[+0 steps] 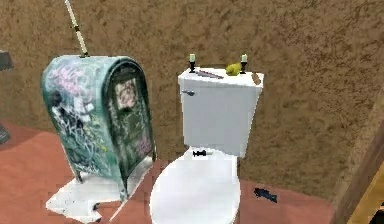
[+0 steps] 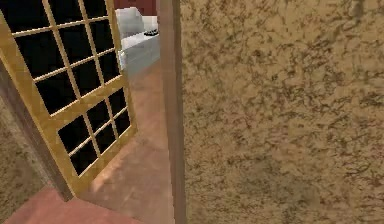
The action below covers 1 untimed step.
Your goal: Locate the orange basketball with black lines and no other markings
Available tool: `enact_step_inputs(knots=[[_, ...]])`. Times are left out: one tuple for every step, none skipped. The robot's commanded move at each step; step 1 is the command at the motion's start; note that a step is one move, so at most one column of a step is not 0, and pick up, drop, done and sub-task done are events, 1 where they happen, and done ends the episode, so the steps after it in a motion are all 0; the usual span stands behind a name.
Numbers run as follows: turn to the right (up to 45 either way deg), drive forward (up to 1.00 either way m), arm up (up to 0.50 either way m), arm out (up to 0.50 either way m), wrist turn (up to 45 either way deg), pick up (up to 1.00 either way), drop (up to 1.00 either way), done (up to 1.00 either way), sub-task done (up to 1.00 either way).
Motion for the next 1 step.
enact_step_inputs(knots=[[-45.0,0.00,0.00,0.00,0.0,0.00,0.00,0.00,0.00]])
